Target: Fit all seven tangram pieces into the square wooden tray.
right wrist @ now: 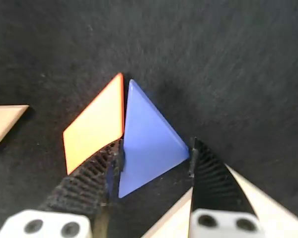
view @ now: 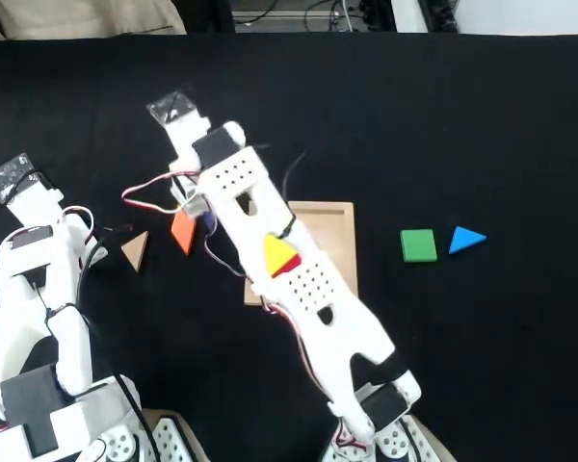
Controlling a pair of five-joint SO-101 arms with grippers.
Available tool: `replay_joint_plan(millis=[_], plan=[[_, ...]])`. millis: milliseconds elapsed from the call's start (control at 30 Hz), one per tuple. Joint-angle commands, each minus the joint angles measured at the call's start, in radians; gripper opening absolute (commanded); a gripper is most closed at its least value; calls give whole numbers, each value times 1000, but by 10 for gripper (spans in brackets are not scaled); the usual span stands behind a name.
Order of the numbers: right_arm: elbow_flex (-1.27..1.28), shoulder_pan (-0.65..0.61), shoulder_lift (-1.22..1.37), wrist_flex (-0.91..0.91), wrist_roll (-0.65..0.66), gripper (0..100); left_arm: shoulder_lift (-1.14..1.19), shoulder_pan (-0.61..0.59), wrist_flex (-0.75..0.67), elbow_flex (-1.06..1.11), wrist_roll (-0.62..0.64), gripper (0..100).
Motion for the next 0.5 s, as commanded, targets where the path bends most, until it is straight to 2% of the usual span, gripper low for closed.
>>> replay_joint_plan(millis=[0, 267, 367, 467], plan=[[-13, 58, -154, 35, 77, 138, -25, 16, -14, -5, 9, 32], [464, 219, -582, 32, 204, 141, -25, 16, -15, -5, 9, 32], [679, 284, -765, 32, 284, 141, -25, 16, -15, -5, 9, 32], [897, 345, -912, 21, 419, 141, -25, 16, -15, -5, 9, 32]])
